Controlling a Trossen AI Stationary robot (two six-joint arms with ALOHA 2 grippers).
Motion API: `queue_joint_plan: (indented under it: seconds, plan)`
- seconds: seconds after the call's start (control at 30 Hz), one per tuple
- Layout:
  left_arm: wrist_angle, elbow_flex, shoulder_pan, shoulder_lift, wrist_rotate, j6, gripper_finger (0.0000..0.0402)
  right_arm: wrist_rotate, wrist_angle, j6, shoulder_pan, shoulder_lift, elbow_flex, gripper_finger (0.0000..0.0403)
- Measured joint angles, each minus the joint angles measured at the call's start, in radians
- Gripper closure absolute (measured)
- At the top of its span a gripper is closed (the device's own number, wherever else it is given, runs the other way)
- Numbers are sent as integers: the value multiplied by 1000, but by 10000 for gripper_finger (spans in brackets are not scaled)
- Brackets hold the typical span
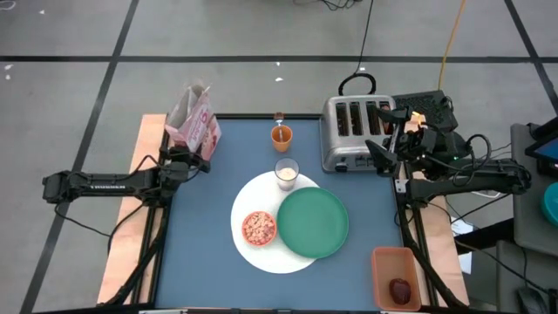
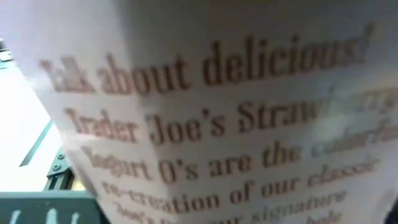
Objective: Arrange a breakfast setting
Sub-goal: Pour the cereal into the orange bowl
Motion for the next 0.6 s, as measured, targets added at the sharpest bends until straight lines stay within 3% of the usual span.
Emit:
queue_joint_plan:
  seconds: [0.4, 0.6]
  plan:
    - [-2, 0, 0, 0, 8, -54, 193, 0, -13, -1, 0, 0, 0, 7]
    - [-4, 0, 0, 0, 19, -80, 160, 0, -13, -1, 0, 0, 0, 7]
